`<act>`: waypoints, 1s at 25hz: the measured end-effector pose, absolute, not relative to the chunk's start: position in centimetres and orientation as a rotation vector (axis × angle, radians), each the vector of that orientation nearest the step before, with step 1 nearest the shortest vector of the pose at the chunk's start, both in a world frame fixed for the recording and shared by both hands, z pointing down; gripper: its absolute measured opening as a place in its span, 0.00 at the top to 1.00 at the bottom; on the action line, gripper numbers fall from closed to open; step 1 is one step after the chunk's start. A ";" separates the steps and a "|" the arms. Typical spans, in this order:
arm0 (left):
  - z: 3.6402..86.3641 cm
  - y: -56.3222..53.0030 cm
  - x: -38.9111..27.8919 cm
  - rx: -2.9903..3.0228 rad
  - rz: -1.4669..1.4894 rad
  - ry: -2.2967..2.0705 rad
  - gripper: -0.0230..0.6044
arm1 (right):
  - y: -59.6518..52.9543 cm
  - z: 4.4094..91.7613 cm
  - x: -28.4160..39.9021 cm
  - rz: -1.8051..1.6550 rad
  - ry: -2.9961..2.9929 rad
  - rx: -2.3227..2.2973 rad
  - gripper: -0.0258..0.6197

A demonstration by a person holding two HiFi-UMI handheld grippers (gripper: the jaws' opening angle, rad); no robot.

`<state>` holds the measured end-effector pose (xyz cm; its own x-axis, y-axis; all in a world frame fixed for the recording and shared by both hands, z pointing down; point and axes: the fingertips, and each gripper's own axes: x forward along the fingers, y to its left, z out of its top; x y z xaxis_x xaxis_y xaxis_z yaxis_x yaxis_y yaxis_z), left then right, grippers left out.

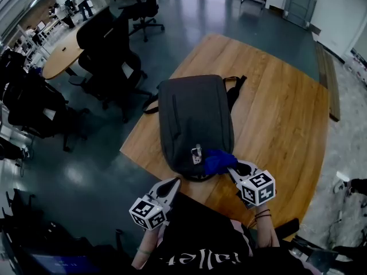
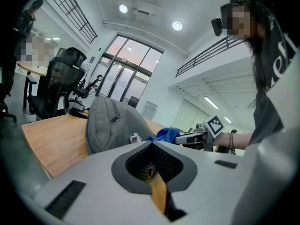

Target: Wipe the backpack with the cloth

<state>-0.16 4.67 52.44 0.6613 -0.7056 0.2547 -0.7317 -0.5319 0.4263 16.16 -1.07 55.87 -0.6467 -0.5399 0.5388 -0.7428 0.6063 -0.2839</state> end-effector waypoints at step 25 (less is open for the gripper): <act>52.1 3.9 -6.1 2.395 0.215 -1.168 0.97 | -3.5 46.0 -2.4 0.590 -2.758 0.621 0.87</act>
<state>-6.14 3.91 52.13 0.6267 -0.7044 0.3334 -0.7769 -0.5313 0.3378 -2.38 -3.49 46.01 -0.8771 -0.3526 0.3262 -0.4552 0.8269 -0.3301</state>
